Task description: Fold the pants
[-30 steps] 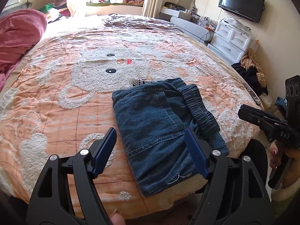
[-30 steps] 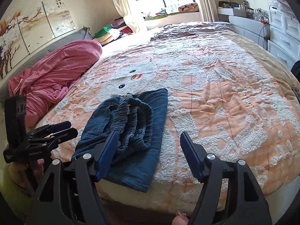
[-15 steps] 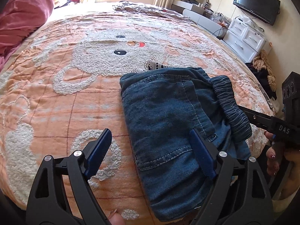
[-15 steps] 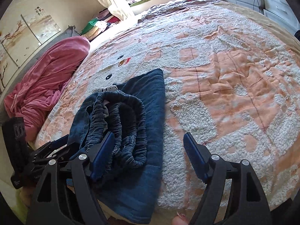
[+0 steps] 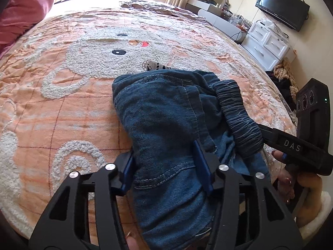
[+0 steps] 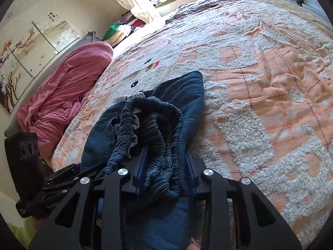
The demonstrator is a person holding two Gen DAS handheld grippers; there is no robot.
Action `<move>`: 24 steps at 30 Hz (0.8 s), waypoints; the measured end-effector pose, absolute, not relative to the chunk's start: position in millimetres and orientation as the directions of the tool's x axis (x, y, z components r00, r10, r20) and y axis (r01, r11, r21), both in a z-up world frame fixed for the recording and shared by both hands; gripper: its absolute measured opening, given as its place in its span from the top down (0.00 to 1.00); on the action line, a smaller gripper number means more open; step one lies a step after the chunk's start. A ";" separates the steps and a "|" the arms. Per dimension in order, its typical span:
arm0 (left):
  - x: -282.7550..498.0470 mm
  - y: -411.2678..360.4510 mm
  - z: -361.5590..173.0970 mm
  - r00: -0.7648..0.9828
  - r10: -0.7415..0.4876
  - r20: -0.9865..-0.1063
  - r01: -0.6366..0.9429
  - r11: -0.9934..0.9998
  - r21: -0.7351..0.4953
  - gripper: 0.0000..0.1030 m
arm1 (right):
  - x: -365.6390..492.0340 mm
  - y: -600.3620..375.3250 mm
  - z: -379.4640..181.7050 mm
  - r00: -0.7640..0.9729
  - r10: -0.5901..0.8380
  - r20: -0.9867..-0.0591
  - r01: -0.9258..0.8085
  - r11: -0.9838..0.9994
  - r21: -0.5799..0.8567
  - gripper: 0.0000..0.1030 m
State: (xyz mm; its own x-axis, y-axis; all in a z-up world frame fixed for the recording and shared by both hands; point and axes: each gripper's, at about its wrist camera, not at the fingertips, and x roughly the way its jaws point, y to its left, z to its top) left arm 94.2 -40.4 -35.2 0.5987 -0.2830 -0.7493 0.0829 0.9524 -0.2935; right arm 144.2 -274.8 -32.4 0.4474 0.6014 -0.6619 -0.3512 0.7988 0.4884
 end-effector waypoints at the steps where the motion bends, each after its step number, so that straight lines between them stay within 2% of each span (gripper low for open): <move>1: 93.6 -42.4 -33.0 0.602 -0.280 -0.748 0.089 0.954 -0.286 0.67 | 141.1 -273.0 -29.0 0.462 0.593 -0.660 -0.362 0.805 0.470 0.74; 5: 90.4 -44.9 -23.2 0.619 -0.273 -0.736 0.101 0.958 -0.270 0.72 | 127.8 -261.9 -12.3 0.514 0.562 -0.648 -0.411 0.824 0.390 0.76; 11: 89.4 -36.1 -3.8 0.655 -0.274 -0.704 0.106 0.956 -0.273 0.73 | 122.9 -247.2 9.0 0.538 0.572 -0.619 -0.470 0.813 0.343 0.77; 24: 118.8 21.5 37.6 0.749 -0.150 -0.646 0.019 0.979 -0.205 0.73 | 171.3 -168.1 49.5 0.535 0.630 -0.563 -0.576 0.759 0.301 0.77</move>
State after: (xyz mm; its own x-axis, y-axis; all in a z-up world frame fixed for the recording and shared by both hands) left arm 118.8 21.5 37.6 0.7485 -0.1499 -0.6459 0.0188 0.9785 -0.2053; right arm 171.3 -168.1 49.5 0.5350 0.6297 -0.5632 -0.5764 0.7595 0.3015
